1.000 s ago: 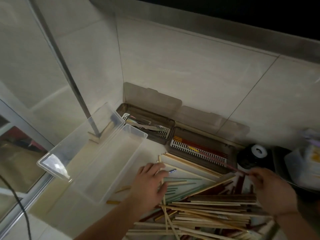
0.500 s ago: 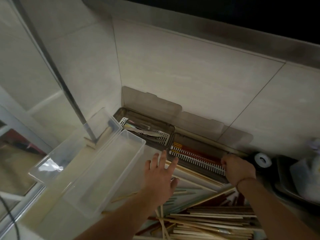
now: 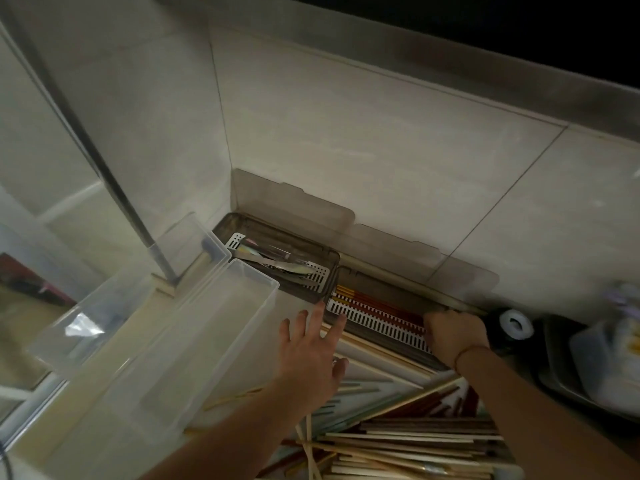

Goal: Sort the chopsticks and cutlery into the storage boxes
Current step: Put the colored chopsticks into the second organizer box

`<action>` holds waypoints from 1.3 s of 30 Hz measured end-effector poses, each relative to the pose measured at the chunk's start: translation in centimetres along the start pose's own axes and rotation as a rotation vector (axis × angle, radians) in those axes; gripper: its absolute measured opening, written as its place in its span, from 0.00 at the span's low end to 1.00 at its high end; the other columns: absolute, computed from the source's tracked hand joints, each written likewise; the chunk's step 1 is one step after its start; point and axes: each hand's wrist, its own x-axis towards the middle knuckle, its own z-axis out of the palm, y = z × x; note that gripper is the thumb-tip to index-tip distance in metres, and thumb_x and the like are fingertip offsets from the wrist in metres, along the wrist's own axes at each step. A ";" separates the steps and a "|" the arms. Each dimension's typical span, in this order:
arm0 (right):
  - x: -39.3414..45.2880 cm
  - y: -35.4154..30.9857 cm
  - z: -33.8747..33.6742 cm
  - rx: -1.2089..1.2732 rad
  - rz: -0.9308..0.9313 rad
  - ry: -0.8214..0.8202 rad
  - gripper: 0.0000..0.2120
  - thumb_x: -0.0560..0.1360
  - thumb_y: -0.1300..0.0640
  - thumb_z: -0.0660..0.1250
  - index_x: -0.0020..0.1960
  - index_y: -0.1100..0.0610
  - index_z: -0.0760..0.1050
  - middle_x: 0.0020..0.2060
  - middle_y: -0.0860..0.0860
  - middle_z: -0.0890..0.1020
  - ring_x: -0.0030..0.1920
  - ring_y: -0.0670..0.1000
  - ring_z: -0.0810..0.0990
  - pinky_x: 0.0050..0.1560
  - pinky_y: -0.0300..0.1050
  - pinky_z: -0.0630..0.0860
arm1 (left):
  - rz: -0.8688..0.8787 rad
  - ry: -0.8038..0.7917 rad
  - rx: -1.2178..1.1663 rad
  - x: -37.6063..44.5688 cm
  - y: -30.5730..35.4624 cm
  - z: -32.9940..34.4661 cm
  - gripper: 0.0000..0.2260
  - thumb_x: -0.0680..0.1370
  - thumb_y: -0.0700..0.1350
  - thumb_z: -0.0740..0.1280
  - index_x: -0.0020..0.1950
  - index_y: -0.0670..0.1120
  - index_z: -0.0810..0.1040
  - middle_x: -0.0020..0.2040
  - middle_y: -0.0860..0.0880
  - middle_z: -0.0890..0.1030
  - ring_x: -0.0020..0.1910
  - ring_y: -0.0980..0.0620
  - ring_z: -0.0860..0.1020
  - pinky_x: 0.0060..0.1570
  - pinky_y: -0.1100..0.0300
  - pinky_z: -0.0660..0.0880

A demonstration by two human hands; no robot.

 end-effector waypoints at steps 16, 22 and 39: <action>1.8 -0.5 0.5 0.050 0.027 -0.018 0.17 0.78 0.37 0.55 0.50 0.47 0.75 0.44 0.48 0.80 0.44 0.50 0.79 0.38 0.41 0.72 | -0.001 -0.009 -0.029 0.2 -0.5 0.7 0.33 0.80 0.58 0.59 0.78 0.60 0.41 0.79 0.49 0.37 0.75 0.40 0.55 0.73 0.37 0.47; -0.8 -0.4 -0.6 0.215 0.051 0.227 0.11 0.78 0.42 0.59 0.43 0.47 0.74 0.37 0.47 0.80 0.38 0.50 0.79 0.31 0.39 0.65 | 0.078 0.094 -0.205 -0.4 -2.5 0.6 0.29 0.80 0.51 0.62 0.78 0.58 0.51 0.79 0.54 0.44 0.76 0.49 0.54 0.75 0.48 0.54; -13.8 -13.7 5.3 0.543 -0.419 0.377 0.08 0.68 0.40 0.62 0.43 0.40 0.77 0.43 0.37 0.75 0.43 0.40 0.77 0.33 0.32 0.73 | 0.335 0.133 -0.152 -10.8 -9.2 5.6 0.12 0.70 0.57 0.66 0.52 0.57 0.78 0.50 0.59 0.76 0.52 0.55 0.73 0.49 0.58 0.74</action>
